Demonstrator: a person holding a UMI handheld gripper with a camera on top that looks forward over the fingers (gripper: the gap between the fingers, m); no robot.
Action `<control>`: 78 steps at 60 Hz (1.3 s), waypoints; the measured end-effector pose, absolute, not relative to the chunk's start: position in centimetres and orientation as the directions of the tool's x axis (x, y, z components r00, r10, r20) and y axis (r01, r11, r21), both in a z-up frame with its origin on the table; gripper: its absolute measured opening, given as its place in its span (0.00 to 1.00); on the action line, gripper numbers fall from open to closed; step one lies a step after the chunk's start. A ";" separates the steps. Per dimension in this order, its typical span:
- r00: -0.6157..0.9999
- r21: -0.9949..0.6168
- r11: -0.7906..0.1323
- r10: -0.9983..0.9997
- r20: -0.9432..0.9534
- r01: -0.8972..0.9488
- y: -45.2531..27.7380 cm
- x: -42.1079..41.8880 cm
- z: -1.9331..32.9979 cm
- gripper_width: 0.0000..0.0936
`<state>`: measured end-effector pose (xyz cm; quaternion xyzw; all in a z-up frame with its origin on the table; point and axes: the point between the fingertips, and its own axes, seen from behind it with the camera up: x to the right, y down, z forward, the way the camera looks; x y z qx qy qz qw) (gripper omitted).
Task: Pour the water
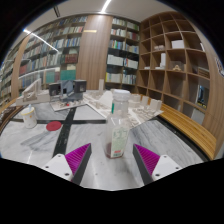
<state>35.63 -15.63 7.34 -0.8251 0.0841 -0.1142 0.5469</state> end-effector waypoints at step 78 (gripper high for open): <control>-0.055 -0.054 -0.284 -0.363 0.930 0.957 7.1 19.0 37.6 0.44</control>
